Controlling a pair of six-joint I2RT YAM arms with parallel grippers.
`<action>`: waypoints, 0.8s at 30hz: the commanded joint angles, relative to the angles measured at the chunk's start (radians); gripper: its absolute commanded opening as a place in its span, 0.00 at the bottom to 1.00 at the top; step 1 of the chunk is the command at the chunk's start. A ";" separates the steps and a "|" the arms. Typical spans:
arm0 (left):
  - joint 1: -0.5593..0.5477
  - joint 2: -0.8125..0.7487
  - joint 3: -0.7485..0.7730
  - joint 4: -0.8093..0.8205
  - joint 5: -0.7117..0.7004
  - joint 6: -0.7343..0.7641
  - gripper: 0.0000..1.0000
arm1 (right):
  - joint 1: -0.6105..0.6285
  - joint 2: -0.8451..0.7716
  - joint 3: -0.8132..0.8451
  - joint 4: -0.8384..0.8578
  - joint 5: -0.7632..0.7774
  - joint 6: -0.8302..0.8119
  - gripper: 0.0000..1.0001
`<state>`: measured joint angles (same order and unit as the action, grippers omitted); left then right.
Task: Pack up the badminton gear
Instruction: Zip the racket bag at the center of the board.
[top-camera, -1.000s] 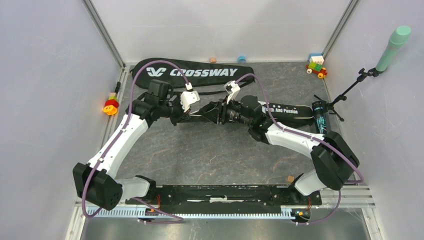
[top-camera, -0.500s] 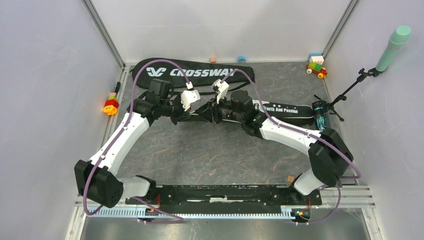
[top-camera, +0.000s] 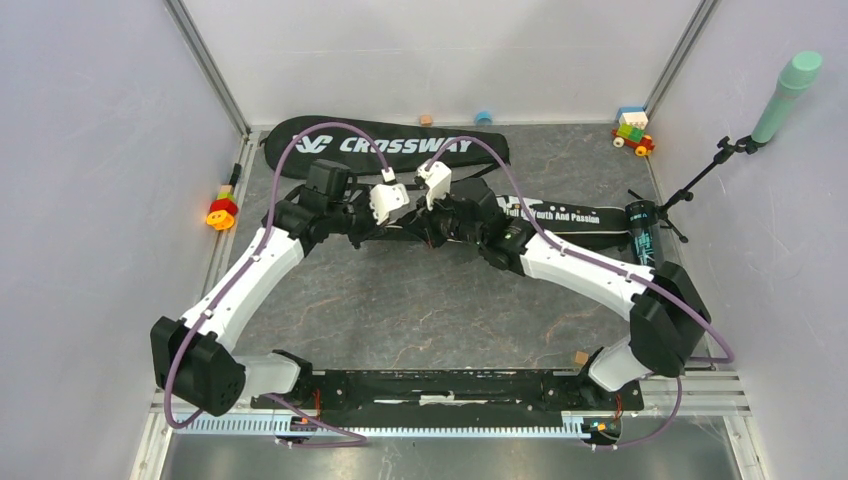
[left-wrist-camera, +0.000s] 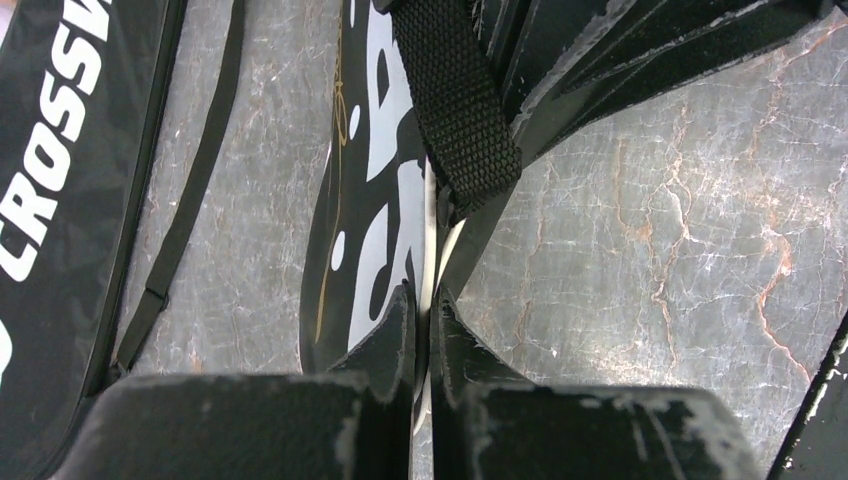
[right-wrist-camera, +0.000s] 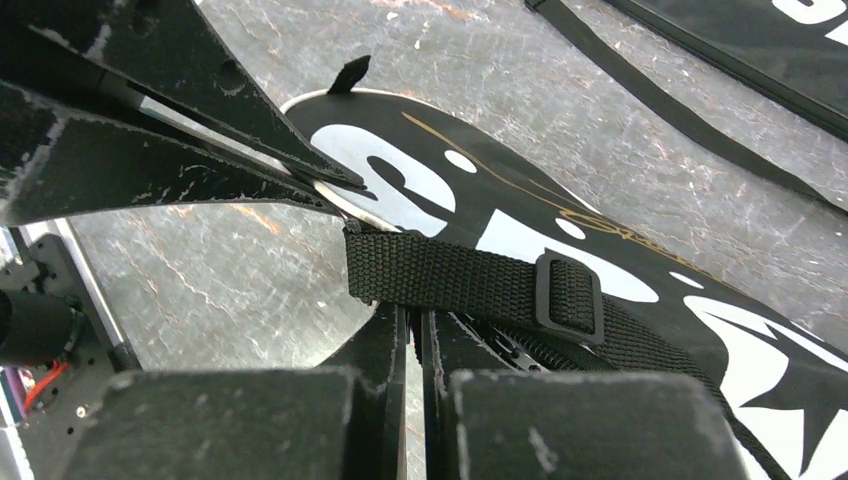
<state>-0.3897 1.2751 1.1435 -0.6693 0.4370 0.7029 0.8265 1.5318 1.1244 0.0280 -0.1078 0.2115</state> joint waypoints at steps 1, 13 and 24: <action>0.031 -0.069 -0.005 0.019 -0.139 0.060 0.02 | -0.082 -0.058 -0.050 -0.257 0.152 -0.167 0.00; 0.049 -0.100 -0.005 -0.059 -0.123 0.170 0.02 | -0.221 -0.097 -0.127 -0.301 -0.048 -0.454 0.00; 0.055 -0.129 -0.007 0.008 -0.206 0.104 0.02 | -0.328 -0.054 -0.106 -0.472 0.591 -0.279 0.00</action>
<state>-0.3580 1.2049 1.1221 -0.6888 0.3450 0.8234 0.5953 1.4460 1.0298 -0.2497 0.0635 -0.1215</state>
